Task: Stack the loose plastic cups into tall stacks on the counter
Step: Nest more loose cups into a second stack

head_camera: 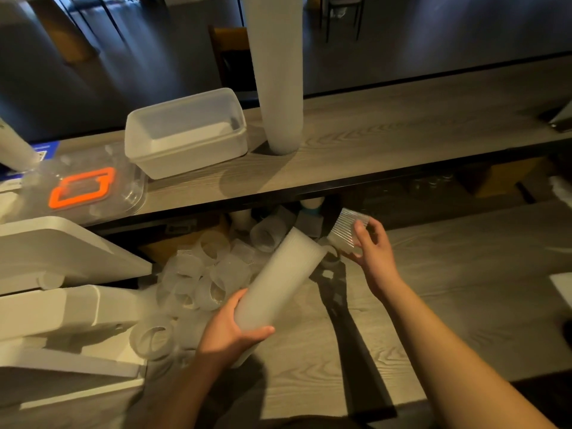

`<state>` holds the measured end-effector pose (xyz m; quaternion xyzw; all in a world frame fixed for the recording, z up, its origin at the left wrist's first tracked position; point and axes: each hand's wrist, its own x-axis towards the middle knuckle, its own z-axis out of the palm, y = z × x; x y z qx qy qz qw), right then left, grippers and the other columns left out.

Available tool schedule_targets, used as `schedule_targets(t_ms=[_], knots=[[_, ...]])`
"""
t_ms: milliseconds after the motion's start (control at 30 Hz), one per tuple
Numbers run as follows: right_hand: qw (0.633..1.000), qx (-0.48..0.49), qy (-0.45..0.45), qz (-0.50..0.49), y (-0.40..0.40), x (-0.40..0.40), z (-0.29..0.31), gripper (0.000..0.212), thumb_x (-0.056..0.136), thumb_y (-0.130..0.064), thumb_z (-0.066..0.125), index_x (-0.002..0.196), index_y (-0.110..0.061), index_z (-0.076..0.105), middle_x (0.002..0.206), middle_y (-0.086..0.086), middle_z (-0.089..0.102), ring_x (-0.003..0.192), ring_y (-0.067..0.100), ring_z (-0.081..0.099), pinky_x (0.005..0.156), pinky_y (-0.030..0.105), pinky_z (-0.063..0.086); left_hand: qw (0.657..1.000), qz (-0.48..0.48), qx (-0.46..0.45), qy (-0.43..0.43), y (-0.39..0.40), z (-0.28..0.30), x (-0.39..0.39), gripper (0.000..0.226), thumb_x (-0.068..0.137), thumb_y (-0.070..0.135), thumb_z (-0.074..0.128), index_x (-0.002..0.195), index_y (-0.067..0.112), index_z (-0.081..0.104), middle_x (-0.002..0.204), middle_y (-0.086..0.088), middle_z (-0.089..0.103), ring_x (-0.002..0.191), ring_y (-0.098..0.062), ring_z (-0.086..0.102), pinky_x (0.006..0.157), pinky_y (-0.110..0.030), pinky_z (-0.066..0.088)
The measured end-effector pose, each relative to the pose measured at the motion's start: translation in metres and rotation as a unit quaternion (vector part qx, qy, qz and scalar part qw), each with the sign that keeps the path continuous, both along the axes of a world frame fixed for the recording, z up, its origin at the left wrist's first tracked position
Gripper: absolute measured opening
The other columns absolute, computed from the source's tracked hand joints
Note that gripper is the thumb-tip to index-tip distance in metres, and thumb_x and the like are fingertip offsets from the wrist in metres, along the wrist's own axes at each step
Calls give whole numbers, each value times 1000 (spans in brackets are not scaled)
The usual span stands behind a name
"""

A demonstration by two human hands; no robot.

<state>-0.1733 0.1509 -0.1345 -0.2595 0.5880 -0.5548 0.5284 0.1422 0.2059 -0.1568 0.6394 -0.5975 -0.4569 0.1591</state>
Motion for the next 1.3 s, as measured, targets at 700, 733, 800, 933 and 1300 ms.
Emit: schedule_targets(t_ms=[700,733,800,933,1300], knots=[[950,16,195,243,19,40,24,59,98,-58,36,149,-29,43,146,-6,44,132,12,41,114,35,31,1000,-21,9,16,15,-1,-9,92,43,67,89,123,52,46,119,14,54,106,-16,61,79,-41,61],[951,23,187,244,18,41,21,60,99,-59,32,151,-29,41,150,-6,42,137,12,38,117,38,28,1000,-17,12,15,14,-3,-7,94,42,66,90,124,50,47,120,13,54,106,-16,61,78,-41,61],[961,30,161,224,13,41,15,65,97,-63,29,152,-30,39,155,-7,39,141,12,36,120,41,27,1000,-7,14,12,12,-6,-5,100,42,66,91,129,45,47,120,12,55,106,-17,62,78,-41,61],[984,64,126,113,-3,36,-8,61,99,-59,37,149,-24,42,143,1,52,129,16,50,109,37,41,999,23,14,16,4,-4,-9,107,43,66,87,136,33,46,121,8,56,104,-12,59,83,-35,56],[901,170,356,181,-47,9,-87,111,72,-41,86,158,-21,18,162,7,26,147,31,28,116,52,35,994,84,43,58,3,1,-8,84,63,40,91,132,42,42,119,13,54,106,-11,57,81,-31,54]])
